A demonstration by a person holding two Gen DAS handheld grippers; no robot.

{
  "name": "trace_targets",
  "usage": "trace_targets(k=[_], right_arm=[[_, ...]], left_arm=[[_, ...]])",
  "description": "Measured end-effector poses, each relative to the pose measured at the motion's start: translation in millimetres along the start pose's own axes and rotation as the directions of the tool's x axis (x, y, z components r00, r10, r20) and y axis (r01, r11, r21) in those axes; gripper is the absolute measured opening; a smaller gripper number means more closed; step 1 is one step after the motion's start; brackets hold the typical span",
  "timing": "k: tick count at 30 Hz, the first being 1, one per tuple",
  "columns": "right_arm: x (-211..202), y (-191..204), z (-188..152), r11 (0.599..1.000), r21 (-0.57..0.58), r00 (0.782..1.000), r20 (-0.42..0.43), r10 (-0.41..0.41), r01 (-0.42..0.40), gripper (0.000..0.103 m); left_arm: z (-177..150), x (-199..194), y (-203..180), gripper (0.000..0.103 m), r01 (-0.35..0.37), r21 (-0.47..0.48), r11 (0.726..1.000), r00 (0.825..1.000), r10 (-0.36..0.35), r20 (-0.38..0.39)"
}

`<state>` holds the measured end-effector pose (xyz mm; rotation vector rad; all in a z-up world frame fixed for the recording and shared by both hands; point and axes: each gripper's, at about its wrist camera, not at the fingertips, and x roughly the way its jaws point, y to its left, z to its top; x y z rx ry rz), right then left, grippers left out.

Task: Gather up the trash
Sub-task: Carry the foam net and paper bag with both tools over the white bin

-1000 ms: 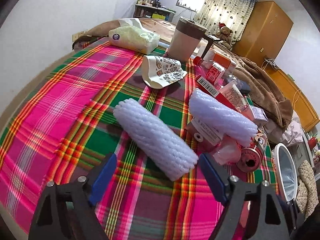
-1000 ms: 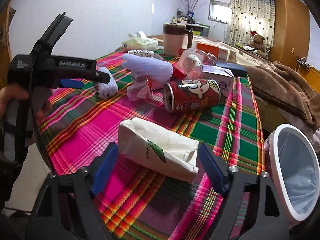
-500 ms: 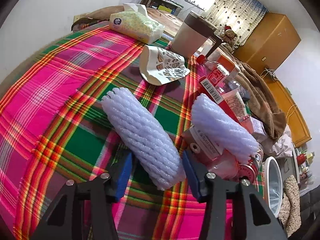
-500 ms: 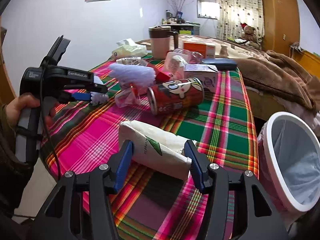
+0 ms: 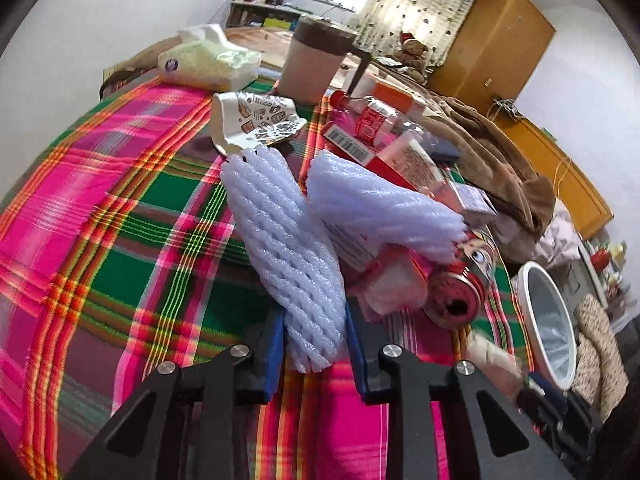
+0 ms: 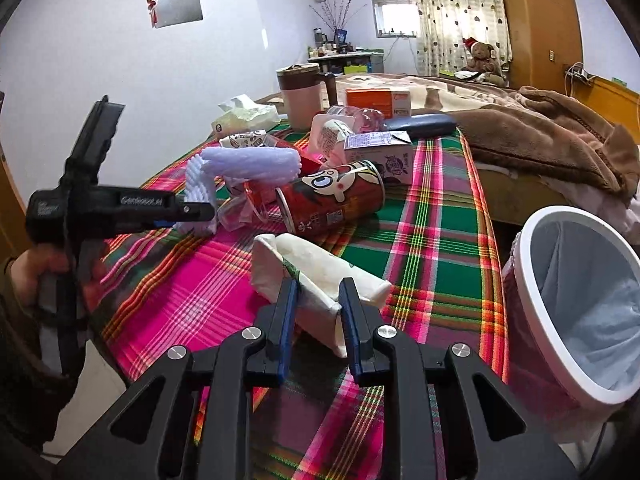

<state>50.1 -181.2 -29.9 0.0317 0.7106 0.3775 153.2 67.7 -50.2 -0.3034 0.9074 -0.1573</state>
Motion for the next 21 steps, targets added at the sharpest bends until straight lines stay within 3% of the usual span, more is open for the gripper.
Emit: trace_targets(k=[3, 9, 21], right_arm=[[0, 1, 0, 1.000, -0.003, 1.000, -0.004, 0.018, -0.018, 0.009], [-1, -1, -1, 0.999, 0.012, 0.999, 0.001, 0.038, -0.038, 0.008], [-23, -8, 9, 0.997, 0.064, 0.995, 0.093, 0.032, -0.038, 0.008]], left_arm=[[-6, -9, -4, 0.029, 0.009, 0.021, 1.000, 1.000, -0.009, 0.005], [-22, -25, -11, 0.029, 0.023, 0.047, 0.999, 1.000, -0.024, 0.014], [-34, -66, -41, 0.029, 0.054, 0.129, 0.990, 0.996, -0.063, 0.069]])
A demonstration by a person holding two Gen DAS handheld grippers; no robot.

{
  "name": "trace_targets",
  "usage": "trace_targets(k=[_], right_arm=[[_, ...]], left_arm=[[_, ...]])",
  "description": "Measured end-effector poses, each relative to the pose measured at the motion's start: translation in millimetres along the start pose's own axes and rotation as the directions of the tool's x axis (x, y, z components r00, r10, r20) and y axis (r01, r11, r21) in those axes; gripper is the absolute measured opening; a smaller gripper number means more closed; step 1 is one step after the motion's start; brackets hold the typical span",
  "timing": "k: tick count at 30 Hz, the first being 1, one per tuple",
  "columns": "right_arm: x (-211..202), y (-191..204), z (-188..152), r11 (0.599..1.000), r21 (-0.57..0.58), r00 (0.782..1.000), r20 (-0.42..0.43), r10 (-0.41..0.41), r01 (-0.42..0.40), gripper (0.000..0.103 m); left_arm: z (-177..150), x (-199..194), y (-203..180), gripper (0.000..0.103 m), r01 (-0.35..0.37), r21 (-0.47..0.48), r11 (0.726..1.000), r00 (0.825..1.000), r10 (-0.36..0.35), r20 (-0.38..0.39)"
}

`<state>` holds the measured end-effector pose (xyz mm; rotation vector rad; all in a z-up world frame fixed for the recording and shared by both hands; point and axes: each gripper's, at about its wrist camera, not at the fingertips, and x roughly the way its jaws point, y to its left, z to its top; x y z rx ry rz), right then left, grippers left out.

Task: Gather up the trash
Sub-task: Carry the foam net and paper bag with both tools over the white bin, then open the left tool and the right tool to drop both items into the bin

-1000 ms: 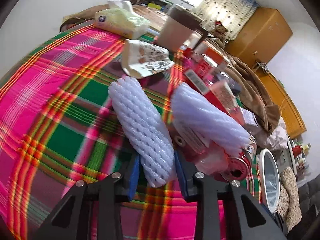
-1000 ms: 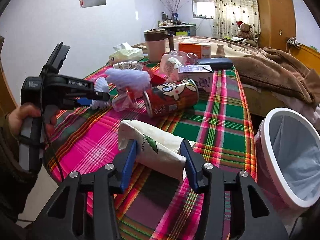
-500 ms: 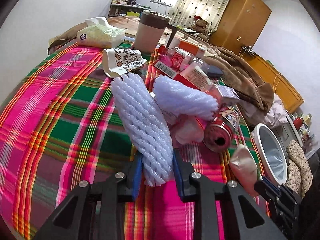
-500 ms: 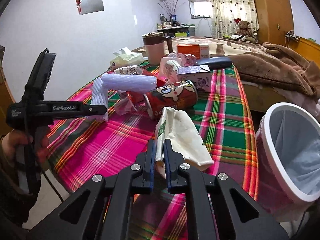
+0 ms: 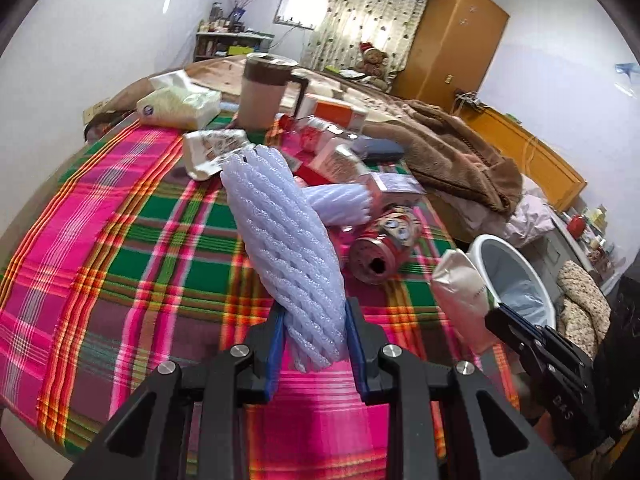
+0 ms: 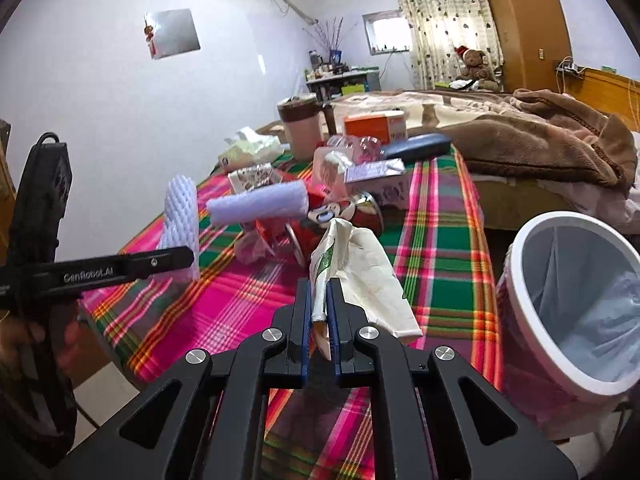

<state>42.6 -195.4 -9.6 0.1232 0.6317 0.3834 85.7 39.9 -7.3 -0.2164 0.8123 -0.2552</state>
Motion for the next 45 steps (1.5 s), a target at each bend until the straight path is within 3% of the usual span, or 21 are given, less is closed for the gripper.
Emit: trace_targets(k=[12, 17, 22, 27, 34, 45], right_arm=[[-33, -32, 15, 0.991, 0.068, 0.988, 0.098, -0.122, 0.115, 0.008], [-45, -55, 21, 0.974, 0.109, 0.971, 0.119, -0.209, 0.196, 0.008], [-54, -78, 22, 0.955, 0.141, 0.952, 0.127, -0.279, 0.261, 0.008], [-59, -111, 22, 0.924, 0.184, 0.927, 0.109, -0.359, 0.336, 0.008], [-54, -146, 12, 0.894, 0.216, 0.911, 0.037, -0.410, 0.393, 0.008], [-49, -176, 0, 0.866, 0.256, 0.901, -0.053, -0.430, 0.429, 0.008]], left_arm=[[11, -2, -80, 0.029, 0.084, 0.169, 0.982, 0.996, -0.087, 0.015], [17, 3, -120, 0.029, 0.120, 0.239, 0.964, 0.991, -0.129, 0.024], [20, 20, -162, 0.029, 0.182, 0.295, 0.938, 0.983, -0.186, -0.014], [21, 40, -201, 0.029, 0.242, 0.350, 0.905, 0.970, -0.237, -0.058], [19, 81, -246, 0.029, 0.323, 0.382, 0.866, 0.946, -0.284, -0.157], [9, 143, -291, 0.029, 0.343, 0.437, 0.831, 0.933, -0.246, -0.264]])
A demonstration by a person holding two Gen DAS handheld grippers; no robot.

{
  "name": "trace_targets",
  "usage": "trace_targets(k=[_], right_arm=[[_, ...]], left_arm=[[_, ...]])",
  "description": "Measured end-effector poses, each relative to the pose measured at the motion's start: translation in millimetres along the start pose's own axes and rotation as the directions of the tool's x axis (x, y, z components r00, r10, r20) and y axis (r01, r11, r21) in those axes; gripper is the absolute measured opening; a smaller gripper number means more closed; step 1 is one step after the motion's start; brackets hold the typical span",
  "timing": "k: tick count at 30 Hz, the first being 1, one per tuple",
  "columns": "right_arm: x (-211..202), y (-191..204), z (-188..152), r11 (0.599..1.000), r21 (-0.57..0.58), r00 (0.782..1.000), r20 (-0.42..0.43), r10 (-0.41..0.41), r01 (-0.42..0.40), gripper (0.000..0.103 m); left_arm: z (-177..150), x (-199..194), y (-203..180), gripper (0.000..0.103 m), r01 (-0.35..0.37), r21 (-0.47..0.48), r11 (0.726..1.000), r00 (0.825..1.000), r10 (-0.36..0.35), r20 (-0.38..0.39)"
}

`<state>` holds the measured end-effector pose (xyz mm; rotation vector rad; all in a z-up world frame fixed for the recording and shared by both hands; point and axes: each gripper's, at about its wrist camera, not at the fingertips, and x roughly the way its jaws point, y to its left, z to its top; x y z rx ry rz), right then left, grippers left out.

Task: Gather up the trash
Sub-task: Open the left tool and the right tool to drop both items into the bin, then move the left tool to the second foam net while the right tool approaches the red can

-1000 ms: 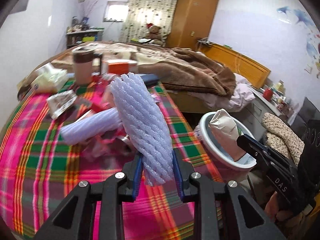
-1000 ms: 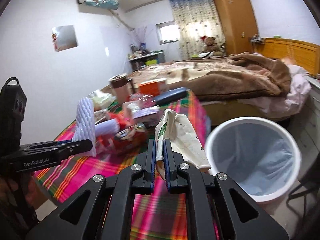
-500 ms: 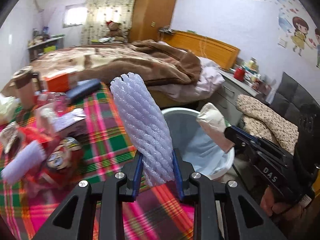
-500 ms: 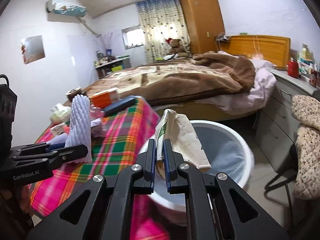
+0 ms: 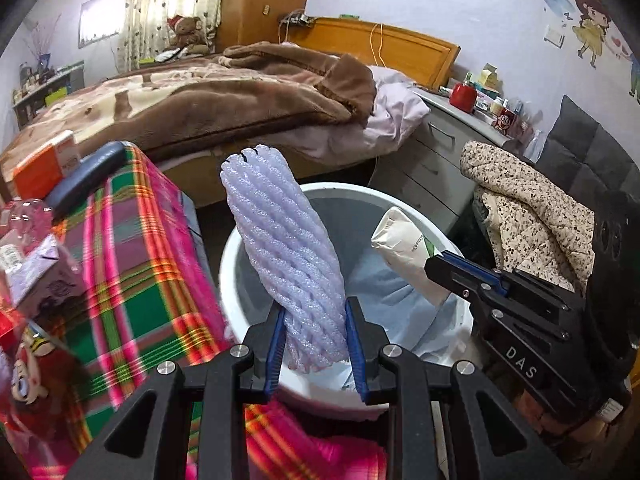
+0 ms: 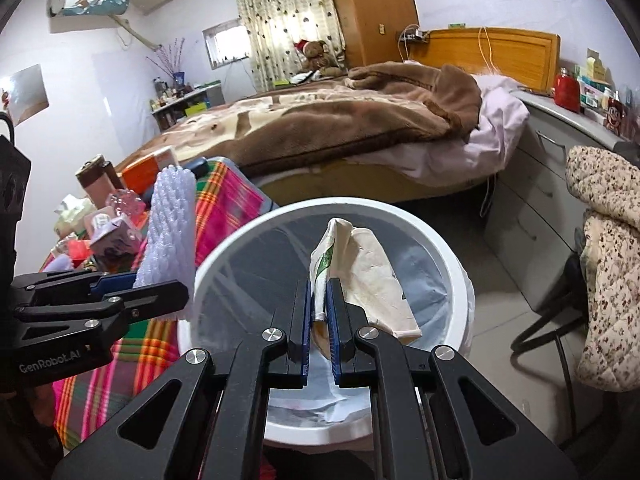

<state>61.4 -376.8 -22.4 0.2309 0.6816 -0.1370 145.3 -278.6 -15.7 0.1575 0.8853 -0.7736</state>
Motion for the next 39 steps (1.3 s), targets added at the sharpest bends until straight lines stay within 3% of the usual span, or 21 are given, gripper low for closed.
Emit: trace_targets(k=[5, 7, 10, 13, 14, 15, 25, 31, 36, 39], right_arm=[[4, -5, 1, 1.000, -0.015, 1.000, -0.021, -0.017, 0.016, 0.008], [6, -7, 1, 1.000, -0.012, 0.999, -0.024, -0.024, 0.024, 0.009], [5, -7, 1, 0.999, -0.010, 0.999, -0.025, -0.036, 0.035, 0.011], [3, -5, 0, 0.999, -0.011, 0.999, -0.022, -0.041, 0.040, 0.025], [1, -4, 0, 0.999, -0.011, 0.999, -0.020, -0.038, 0.038, 0.035], [1, -5, 1, 0.999, -0.012, 0.999, -0.018, -0.033, 0.033, 0.037], [-14, 7, 5, 1.000, 0.008, 1.000, 0.024, -0.012, 0.012, 0.038], [-24, 37, 9, 0.999, -0.009, 0.997, 0.057, 0.044, -0.044, 0.038], [-22, 60, 9, 0.995, -0.034, 0.994, 0.053, 0.091, -0.089, 0.057], [-18, 74, 8, 0.991, -0.046, 0.991, 0.044, 0.127, -0.125, 0.058]], left_arm=[[3, 10, 4, 0.036, 0.015, -0.025, 1.000, 1.000, -0.015, -0.010], [3, 10, 8, 0.050, 0.018, -0.037, 0.999, 1.000, -0.018, -0.005], [2, 5, 13, 0.054, 0.016, -0.042, 0.999, 1.000, -0.016, 0.009], [1, 1, 17, 0.063, 0.005, -0.054, 0.999, 1.000, -0.005, 0.017], [1, -1, 18, 0.063, 0.005, -0.057, 0.998, 1.000, -0.004, 0.020], [0, -4, 19, 0.063, 0.007, -0.056, 0.998, 1.000, -0.005, 0.026], [-13, -46, 40, 0.065, -0.045, -0.088, 0.995, 0.994, 0.053, 0.096], [-26, -79, 64, 0.065, -0.086, -0.123, 0.989, 0.985, 0.102, 0.139], [-43, -108, 90, 0.065, -0.162, -0.141, 0.977, 0.969, 0.185, 0.165], [-52, -121, 110, 0.066, -0.201, -0.166, 0.966, 0.959, 0.228, 0.166]])
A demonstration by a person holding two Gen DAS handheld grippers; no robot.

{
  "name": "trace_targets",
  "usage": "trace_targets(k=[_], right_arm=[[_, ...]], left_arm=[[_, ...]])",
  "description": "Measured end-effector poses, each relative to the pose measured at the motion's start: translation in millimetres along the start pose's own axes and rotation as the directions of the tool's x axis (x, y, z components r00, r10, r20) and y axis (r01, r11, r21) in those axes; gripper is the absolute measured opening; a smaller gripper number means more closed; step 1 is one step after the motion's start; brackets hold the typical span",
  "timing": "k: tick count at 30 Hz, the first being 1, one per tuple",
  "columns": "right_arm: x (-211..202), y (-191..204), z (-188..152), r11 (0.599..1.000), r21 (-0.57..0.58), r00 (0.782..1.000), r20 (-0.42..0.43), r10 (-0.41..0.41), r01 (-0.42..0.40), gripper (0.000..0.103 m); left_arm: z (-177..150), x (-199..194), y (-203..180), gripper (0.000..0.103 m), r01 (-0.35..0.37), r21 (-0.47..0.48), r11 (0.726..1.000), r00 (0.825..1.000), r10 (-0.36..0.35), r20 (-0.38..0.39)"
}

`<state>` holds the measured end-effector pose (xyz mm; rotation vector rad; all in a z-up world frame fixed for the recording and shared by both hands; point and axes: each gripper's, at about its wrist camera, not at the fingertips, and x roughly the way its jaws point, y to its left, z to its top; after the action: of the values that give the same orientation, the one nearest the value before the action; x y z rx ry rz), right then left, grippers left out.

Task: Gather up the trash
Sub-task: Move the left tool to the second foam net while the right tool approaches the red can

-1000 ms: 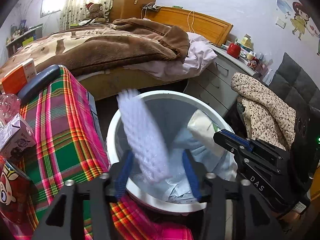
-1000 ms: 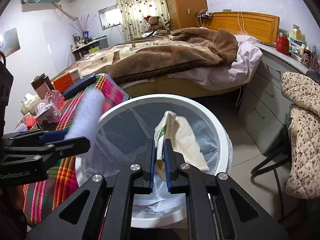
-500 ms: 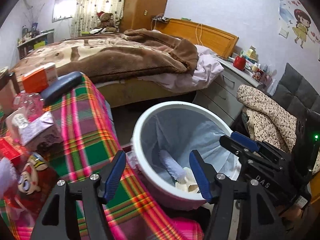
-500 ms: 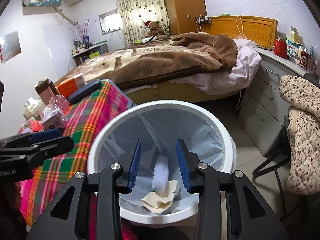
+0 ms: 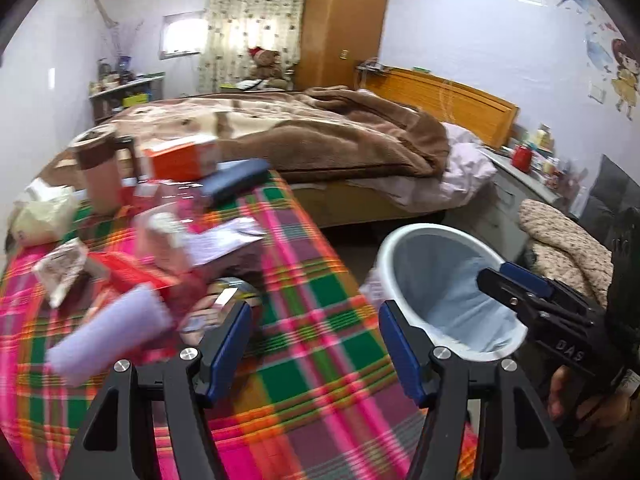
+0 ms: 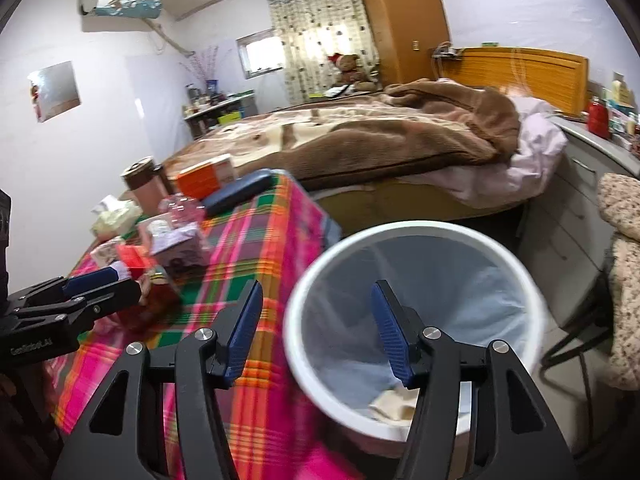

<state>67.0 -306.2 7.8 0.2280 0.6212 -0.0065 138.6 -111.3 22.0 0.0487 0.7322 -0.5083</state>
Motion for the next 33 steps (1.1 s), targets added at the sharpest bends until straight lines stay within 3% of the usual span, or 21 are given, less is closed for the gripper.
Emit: trace_targets(k=[5, 17, 27, 30, 33], right_arm=[[12, 23, -2, 0.999, -0.010, 0.998, -0.032, 0.045, -0.046, 0.059], [38, 73, -5, 0.993, -0.034, 0.988, -0.111, 0.111, -0.115, 0.062], [62, 108, -3, 0.988, -0.036, 0.974, -0.174, 0.143, -0.152, 0.062], [67, 113, -3, 0.986, -0.024, 0.970, -0.189, 0.155, -0.162, 0.062], [76, 122, -3, 0.985, -0.018, 0.963, -0.212, 0.164, -0.172, 0.062]], left_arm=[[-6, -14, 44, 0.066, -0.075, -0.055, 0.996, 0.997, 0.076, 0.003], [-19, -16, 112, 0.066, -0.157, -0.082, 0.984, 0.987, 0.153, -0.049], [-16, -1, 135, 0.066, -0.198, -0.023, 0.980, 0.977, 0.196, -0.084], [-16, 0, 142, 0.066, -0.216, -0.028, 0.976, 0.974, 0.214, -0.079], [-18, 4, 156, 0.066, -0.193, -0.078, 0.978, 0.978, 0.185, -0.099]])
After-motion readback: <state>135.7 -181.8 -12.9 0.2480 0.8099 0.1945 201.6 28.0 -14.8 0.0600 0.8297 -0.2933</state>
